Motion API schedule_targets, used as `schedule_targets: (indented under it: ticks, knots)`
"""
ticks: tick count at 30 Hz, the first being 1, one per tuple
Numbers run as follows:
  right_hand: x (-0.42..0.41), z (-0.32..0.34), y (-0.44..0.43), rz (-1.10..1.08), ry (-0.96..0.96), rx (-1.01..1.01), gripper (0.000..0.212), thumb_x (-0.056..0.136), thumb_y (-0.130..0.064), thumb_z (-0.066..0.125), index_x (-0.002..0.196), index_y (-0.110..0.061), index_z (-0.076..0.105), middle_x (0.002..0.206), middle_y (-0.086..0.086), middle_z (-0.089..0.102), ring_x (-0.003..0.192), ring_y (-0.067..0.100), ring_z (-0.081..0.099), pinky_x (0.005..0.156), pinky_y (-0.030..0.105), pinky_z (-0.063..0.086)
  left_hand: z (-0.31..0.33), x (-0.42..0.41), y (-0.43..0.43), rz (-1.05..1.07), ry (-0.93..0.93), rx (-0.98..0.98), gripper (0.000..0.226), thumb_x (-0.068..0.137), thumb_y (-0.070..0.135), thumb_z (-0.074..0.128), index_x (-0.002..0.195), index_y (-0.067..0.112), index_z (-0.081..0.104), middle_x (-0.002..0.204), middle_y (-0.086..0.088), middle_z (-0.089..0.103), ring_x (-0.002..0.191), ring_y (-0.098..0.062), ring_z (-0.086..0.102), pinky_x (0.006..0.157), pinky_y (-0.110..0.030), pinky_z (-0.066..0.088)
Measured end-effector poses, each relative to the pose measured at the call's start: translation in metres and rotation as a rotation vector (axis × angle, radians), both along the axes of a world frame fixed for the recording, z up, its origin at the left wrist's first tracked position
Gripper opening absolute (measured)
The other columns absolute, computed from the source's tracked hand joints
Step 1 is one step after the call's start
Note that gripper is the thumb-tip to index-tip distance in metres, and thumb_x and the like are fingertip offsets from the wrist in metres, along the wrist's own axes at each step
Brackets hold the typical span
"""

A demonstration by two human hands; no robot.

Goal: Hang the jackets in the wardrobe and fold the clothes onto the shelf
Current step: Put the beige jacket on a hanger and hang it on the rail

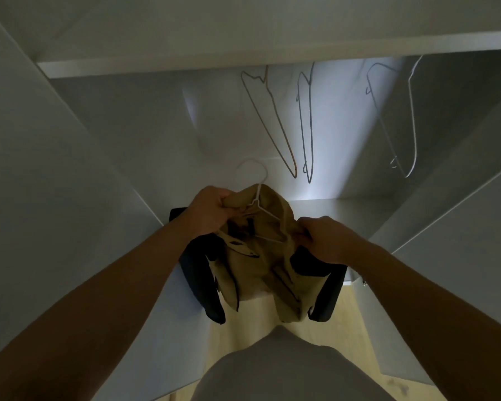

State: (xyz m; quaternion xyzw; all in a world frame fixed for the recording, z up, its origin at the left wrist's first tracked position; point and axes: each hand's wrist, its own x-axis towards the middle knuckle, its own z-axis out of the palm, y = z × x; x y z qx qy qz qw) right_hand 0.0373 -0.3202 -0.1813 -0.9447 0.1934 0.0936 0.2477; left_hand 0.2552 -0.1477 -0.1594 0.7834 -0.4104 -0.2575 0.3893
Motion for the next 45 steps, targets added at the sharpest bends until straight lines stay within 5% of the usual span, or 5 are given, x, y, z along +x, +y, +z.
schedule_targets:
  ticks: [9,15,23,33,45]
  knots:
    - [0.013,-0.004,0.022,-0.159,-0.302,-0.134,0.024,0.102,-0.018,0.047,0.109,-0.009,0.068,0.091,0.008,0.072,0.077,0.024,0.066,0.078,0.026,0.049,0.032,0.038,-0.001,0.017,-0.786,0.614,0.011,0.079,0.006,0.063,0.075,0.016,0.062,0.083,-0.002,0.059,0.062,-0.020,0.050,0.064,-0.031,0.044]
    - [0.024,0.001,0.028,-0.287,-0.304,-0.094,0.021,0.101,-0.020,0.051,0.101,-0.005,0.065,0.087,0.007,0.068,0.073,0.019,0.060,0.081,0.028,0.050,0.016,0.031,-0.008,0.253,-0.481,0.255,0.041,0.086,0.005,0.059,0.124,0.018,0.069,0.130,-0.008,0.064,0.120,-0.027,0.058,0.105,-0.032,0.043]
    - [0.041,0.004,0.030,-0.406,-0.382,-0.037,0.015,0.100,-0.017,0.054,0.104,-0.004,0.061,0.087,0.009,0.067,0.062,0.006,0.043,0.071,0.023,0.040,0.020,-0.005,-0.021,0.429,-0.446,-0.148,0.017,0.089,0.027,0.067,0.092,0.023,0.051,0.094,0.004,0.051,0.074,0.000,0.048,0.063,-0.007,0.035]
    - [0.082,0.003,0.032,-0.449,-0.520,0.084,0.039,0.095,-0.011,0.058,0.066,-0.024,0.035,0.062,-0.009,0.043,0.056,0.001,0.040,0.052,0.013,0.027,0.027,0.006,-0.087,0.491,-0.228,-0.075,0.042,0.103,0.045,0.046,0.127,0.011,0.056,0.107,-0.001,0.062,0.080,-0.006,0.050,0.050,-0.001,0.035]
    - [0.169,-0.007,0.005,-0.560,-0.599,0.148,0.040,0.092,-0.005,0.052,0.065,-0.022,0.028,0.065,-0.005,0.038,0.063,0.013,0.043,0.055,0.024,0.030,0.038,0.070,-0.133,0.474,-0.082,-0.173,0.043,0.091,0.040,0.067,0.127,0.018,0.060,0.113,0.007,0.064,0.099,-0.006,0.061,0.086,-0.025,0.053]
